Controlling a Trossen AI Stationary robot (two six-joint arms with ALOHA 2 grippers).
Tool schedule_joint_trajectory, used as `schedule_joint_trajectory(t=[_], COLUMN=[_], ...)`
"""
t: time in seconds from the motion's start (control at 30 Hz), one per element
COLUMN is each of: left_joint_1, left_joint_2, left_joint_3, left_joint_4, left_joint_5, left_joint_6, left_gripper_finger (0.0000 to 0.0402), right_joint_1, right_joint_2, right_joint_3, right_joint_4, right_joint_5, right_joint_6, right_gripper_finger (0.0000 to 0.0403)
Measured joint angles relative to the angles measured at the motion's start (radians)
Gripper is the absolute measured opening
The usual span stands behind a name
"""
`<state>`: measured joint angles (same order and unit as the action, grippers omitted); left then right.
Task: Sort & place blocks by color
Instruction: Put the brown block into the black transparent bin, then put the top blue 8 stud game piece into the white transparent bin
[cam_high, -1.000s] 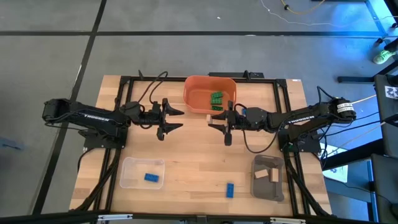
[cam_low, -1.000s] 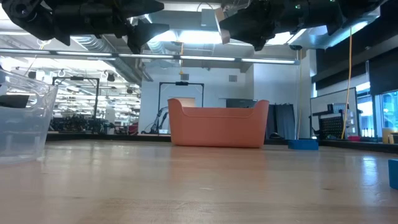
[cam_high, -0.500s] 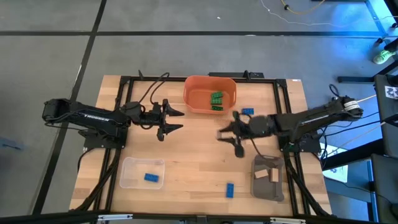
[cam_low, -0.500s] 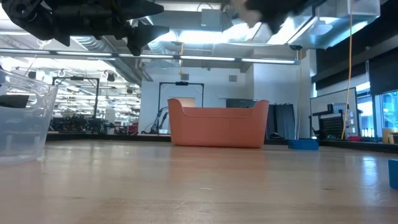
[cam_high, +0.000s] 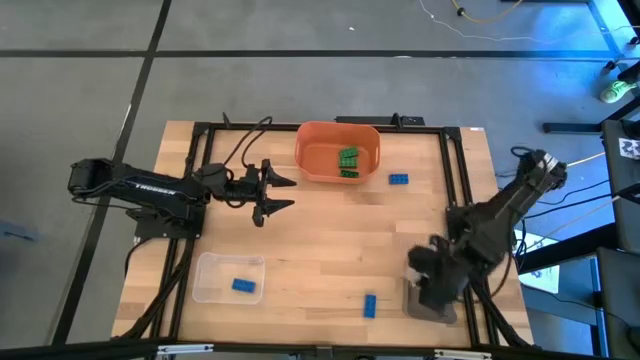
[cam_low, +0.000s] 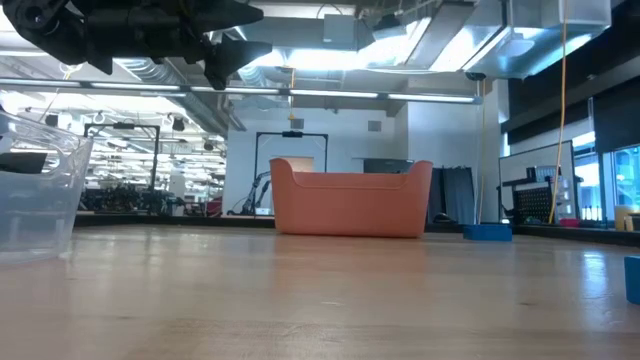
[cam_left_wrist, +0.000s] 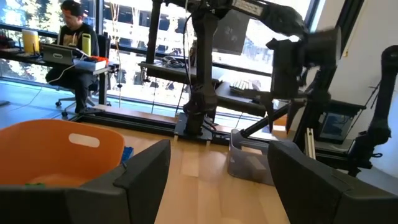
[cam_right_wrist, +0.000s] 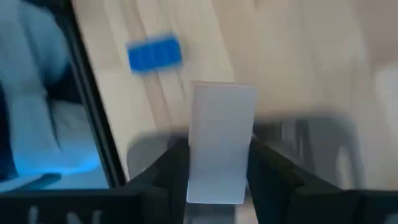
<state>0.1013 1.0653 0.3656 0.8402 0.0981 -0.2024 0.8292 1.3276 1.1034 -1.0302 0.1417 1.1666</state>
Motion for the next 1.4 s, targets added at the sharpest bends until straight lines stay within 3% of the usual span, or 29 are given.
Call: schedule_joint_trajectory(t=[0.17, 0.5, 0.77, 1.03, 1.2, 1.33, 1.4], left_joint_1=[0.000, 0.001, 0.001, 0.001, 0.002, 0.001, 0.001], left_joint_2=[0.000, 0.000, 0.000, 0.000, 0.000, 0.000, 0.000], left_joint_3=[0.000, 0.000, 0.000, 0.000, 0.000, 0.000, 0.000], left_joint_4=[-0.001, 0.000, 0.000, 0.000, 0.000, -0.001, -0.001], left_joint_5=[0.000, -0.003, -0.005, -0.005, -0.005, -0.005, -0.005], left_joint_6=[0.000, 0.003, 0.003, 0.003, 0.003, 0.002, 0.002], left_gripper_finger=[0.0261, 0.0261, 0.0261, 0.0261, 0.0261, 0.0261, 0.0261], right_joint_1=[0.094, 0.094, 0.054, -0.022, -0.083, -0.170, -0.228], right_joint_2=[0.078, 0.208, 0.220, 0.199, 0.161, 0.087, 0.043], right_joint_3=[0.000, 0.000, 0.000, 0.012, 0.084, 0.082, 0.047], right_joint_4=[-0.069, -0.061, -0.087, -0.144, -0.248, -0.190, -0.108], right_joint_5=[-0.068, -0.144, -0.166, -0.316, -0.194, 0.004, 0.023], right_joint_6=[0.189, 0.217, 0.216, -0.001, -0.230, -0.395, -0.477], right_gripper_finger=[0.0126, 0.0130, 0.0246, 0.0271, 0.0272, 0.0272, 0.0268])
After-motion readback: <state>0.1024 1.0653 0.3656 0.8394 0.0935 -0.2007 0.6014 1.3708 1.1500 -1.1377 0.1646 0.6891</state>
